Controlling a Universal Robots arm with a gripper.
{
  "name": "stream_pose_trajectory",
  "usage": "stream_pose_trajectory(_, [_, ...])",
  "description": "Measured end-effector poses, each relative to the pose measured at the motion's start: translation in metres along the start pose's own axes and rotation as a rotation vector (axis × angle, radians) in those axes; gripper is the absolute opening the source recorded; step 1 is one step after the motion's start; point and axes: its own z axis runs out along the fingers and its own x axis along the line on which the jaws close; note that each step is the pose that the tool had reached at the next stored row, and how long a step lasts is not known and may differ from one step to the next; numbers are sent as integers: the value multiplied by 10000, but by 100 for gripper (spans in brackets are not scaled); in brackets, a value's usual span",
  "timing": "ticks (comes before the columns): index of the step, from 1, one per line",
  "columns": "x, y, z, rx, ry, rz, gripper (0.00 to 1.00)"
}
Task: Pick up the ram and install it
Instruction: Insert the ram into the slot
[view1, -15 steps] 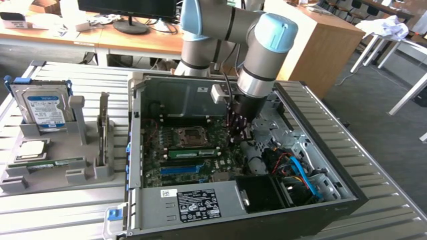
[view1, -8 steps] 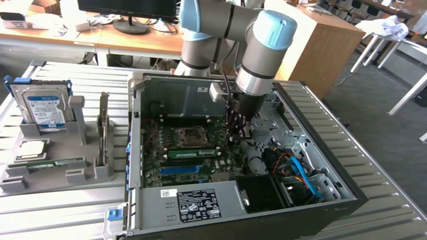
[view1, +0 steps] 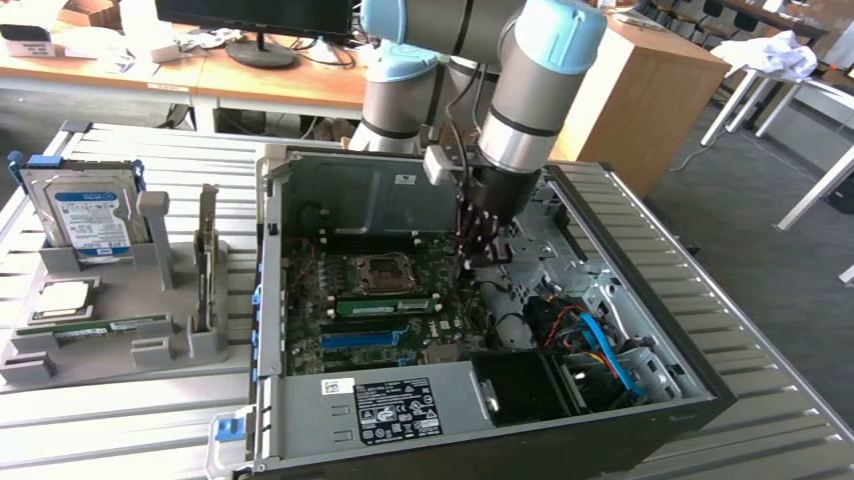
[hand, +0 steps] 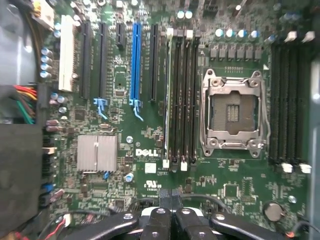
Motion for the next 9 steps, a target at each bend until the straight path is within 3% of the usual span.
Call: stream_pose_trajectory(9, [9, 3, -335, 0, -2, -1, 10])
